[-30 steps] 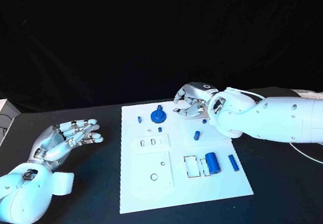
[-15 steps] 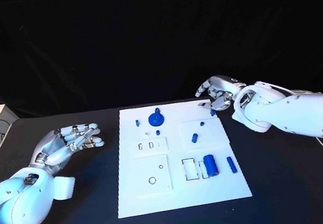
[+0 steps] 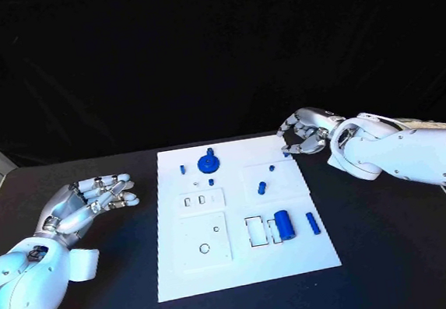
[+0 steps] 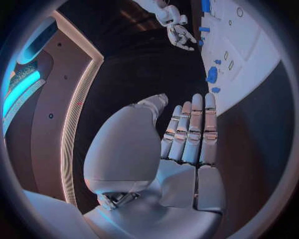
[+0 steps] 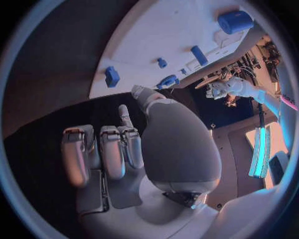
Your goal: Assemble the parts on the task board
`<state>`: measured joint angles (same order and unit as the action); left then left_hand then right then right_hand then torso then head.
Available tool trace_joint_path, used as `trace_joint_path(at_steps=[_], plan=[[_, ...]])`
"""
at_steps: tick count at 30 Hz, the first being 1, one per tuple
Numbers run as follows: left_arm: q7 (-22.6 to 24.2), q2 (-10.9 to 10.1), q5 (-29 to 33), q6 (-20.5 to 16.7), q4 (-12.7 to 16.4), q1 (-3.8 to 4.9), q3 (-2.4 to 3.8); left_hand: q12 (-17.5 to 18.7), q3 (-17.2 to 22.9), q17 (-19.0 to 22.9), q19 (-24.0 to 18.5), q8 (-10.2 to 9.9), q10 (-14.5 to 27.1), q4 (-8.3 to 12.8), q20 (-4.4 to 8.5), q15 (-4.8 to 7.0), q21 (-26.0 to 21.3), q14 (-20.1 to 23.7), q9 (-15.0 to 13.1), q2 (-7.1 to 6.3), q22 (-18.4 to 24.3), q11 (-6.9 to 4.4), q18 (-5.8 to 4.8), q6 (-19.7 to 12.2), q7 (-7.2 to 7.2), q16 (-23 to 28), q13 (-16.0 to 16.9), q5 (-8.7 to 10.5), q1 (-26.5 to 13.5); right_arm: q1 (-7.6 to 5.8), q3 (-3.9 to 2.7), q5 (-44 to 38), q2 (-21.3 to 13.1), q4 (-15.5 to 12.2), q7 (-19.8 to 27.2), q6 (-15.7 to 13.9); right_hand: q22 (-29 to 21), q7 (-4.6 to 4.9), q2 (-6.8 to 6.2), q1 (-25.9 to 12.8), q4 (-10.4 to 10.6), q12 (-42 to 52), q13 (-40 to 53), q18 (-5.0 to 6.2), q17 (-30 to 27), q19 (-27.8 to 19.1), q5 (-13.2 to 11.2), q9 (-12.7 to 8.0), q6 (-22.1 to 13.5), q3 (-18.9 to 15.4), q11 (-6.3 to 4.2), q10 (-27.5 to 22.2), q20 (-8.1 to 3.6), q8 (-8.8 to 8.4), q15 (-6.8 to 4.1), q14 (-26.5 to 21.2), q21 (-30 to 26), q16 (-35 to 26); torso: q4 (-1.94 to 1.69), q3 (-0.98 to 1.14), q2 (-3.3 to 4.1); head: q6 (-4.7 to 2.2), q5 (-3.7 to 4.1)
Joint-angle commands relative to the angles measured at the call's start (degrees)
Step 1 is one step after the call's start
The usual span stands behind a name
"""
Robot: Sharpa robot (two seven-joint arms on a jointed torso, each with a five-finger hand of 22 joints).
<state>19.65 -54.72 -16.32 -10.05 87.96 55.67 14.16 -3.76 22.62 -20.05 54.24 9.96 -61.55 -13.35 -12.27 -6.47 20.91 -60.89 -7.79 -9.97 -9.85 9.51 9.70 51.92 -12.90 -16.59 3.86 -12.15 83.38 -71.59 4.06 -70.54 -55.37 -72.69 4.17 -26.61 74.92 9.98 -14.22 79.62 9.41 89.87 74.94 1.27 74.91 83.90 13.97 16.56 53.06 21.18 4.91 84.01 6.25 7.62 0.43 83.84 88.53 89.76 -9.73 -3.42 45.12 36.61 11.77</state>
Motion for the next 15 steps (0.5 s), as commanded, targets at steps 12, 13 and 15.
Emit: trace_joint_path(at_steps=[12,13,15], plan=[[0.99,0.21,0.11,0.94,-0.22,-0.33,0.20,-0.11,0.22,-0.11,-0.35,-0.05,-0.36,0.05,-0.07,0.01,0.32,0.36,-0.08,-0.55,-0.11,-0.04,0.52,0.29,0.08,0.32,0.04,0.22,-0.25,0.91,0.03,2.30,1.30,3.23,2.34,3.23,13.28,0.16,-0.34,0.22,0.13,0.13,15.06,-0.78,15.09,5.15,0.18,-0.17,-0.90,-1.12,0.41,5.99,0.37,-0.59,0.49,6.16,-0.16,0.24,0.01,-0.18,0.05,0.58,0.22],[0.99,0.21,0.11,0.94,-0.23,-0.35,0.22,-0.05,0.24,-0.15,-0.40,-0.09,-0.31,0.09,-0.08,0.01,0.35,0.39,-0.07,-0.61,-0.13,-0.02,0.52,0.24,0.05,0.34,0.02,0.23,-0.27,0.93,0.02,2.33,1.39,3.42,2.31,3.14,13.28,0.16,-0.34,0.22,0.13,0.13,15.06,-0.78,15.09,5.15,0.18,-0.17,-0.90,-1.12,0.41,5.99,0.37,-0.59,0.49,6.16,-0.16,0.24,0.06,-0.18,0.04,0.61,0.19],[0.99,0.21,0.11,0.94,-0.24,-0.36,0.23,-0.05,0.24,-0.15,-0.40,-0.09,-0.31,0.09,-0.08,0.01,0.35,0.39,-0.07,-0.61,-0.13,-0.02,0.52,0.24,0.05,0.34,0.02,0.23,-0.27,0.96,0.02,2.43,1.52,3.67,2.29,2.99,13.27,0.18,-0.30,0.25,0.14,0.13,15.06,-0.77,15.09,5.14,0.19,-0.19,-0.99,-1.21,0.43,5.99,0.39,-0.65,0.51,6.16,-0.17,0.24,0.07,-0.19,0.01,0.66,0.25]])
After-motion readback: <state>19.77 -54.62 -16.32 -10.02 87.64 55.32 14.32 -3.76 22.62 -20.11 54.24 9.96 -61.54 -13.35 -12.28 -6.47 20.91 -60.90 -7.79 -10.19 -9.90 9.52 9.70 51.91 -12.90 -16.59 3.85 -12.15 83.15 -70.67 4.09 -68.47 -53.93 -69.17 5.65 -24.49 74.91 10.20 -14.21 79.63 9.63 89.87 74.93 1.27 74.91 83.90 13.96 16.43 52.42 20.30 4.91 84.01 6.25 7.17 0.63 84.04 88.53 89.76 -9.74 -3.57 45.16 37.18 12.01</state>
